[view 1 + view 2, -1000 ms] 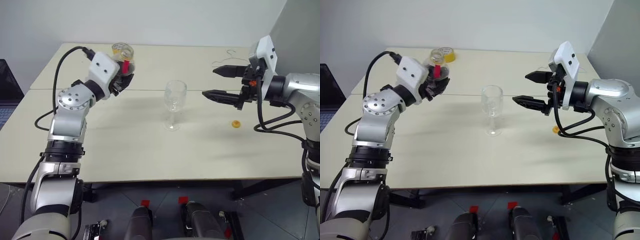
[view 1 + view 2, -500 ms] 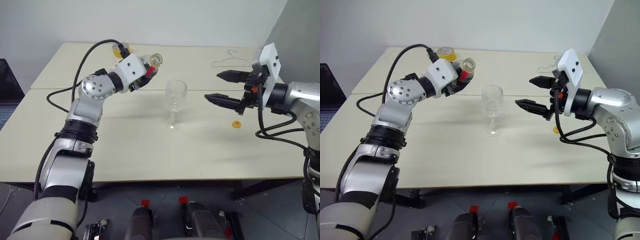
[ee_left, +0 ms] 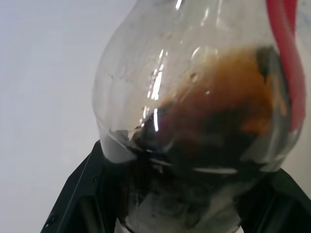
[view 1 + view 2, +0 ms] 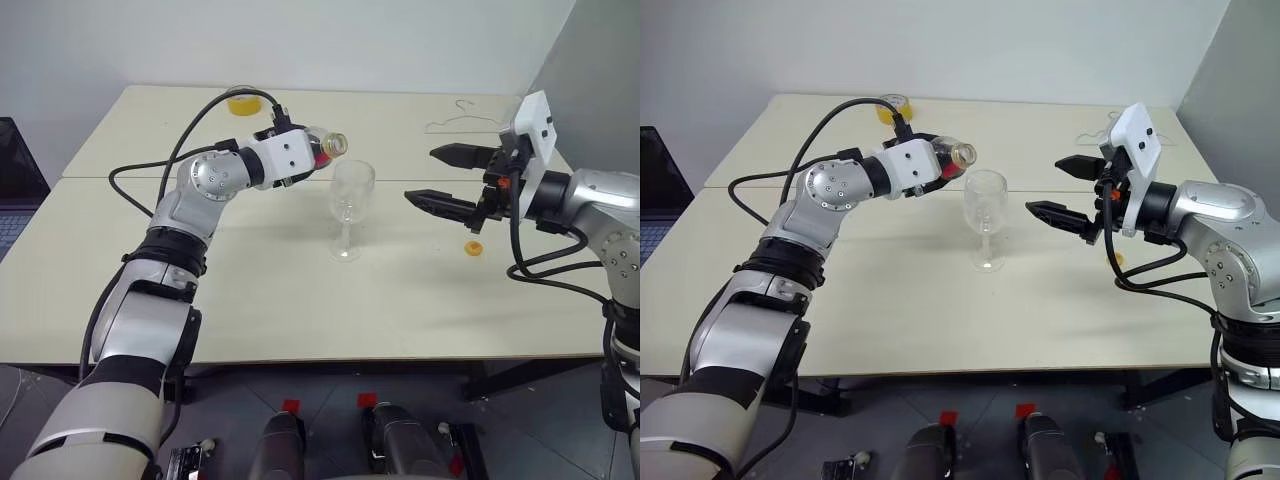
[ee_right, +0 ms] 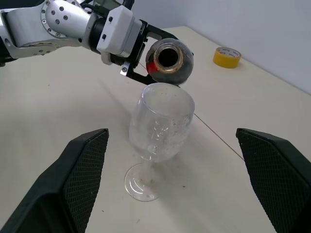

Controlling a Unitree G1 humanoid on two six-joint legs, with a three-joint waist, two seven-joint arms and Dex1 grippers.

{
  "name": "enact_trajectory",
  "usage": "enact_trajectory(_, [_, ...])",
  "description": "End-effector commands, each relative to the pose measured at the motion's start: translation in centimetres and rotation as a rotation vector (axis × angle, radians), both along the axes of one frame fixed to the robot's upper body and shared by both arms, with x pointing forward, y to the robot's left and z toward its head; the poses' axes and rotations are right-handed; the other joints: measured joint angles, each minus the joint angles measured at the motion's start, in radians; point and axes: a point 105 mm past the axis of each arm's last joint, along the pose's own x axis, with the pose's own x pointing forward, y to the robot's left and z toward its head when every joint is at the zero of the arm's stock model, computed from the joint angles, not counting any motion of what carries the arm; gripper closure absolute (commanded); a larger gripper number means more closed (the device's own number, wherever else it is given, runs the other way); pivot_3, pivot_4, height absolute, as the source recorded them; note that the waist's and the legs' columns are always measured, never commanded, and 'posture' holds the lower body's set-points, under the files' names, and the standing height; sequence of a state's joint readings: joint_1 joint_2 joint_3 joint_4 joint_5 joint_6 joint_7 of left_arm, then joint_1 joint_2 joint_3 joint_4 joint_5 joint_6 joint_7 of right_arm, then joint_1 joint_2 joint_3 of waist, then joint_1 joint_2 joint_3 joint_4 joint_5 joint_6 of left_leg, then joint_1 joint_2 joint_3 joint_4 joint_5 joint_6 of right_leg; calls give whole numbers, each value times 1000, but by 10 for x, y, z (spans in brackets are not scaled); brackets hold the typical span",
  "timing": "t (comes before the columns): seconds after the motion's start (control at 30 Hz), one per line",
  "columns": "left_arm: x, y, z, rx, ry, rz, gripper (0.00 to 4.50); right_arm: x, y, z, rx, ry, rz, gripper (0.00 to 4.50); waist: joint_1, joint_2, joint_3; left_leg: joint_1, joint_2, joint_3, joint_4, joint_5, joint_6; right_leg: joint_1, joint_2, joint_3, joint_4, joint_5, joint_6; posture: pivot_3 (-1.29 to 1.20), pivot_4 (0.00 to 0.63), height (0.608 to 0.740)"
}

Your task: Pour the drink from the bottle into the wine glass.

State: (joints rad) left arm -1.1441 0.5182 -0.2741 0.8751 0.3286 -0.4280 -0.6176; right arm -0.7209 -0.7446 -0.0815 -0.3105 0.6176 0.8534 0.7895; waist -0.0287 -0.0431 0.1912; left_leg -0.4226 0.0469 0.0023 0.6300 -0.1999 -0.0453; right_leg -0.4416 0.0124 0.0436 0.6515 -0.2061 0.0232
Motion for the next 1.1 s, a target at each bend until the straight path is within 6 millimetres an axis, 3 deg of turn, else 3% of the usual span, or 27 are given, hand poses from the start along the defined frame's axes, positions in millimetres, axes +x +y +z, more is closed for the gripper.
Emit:
enact_trajectory(0.03, [-3,-11,31,3,-120,-37,1570,-7,1,11,15,-49,11,0,-1,0,0,0,0,0,0,0,0,0,0,0,0,0,0,0,150,740])
enact_trajectory(0.7, [4,-4,38,152,-267,1,1570,-7,1,10,24,-47,-7,0,-1,0,0,2,0,0,2,0,0,0,0,1,6,0,0,0,150,740])
enact_trajectory(1.1, [1,-2,57,161,-390,6,1570,-6,1,8,19,-43,-6,0,-1,0,0,2,0,0,4,0,0,0,0,1,8,0,0,0,150,740])
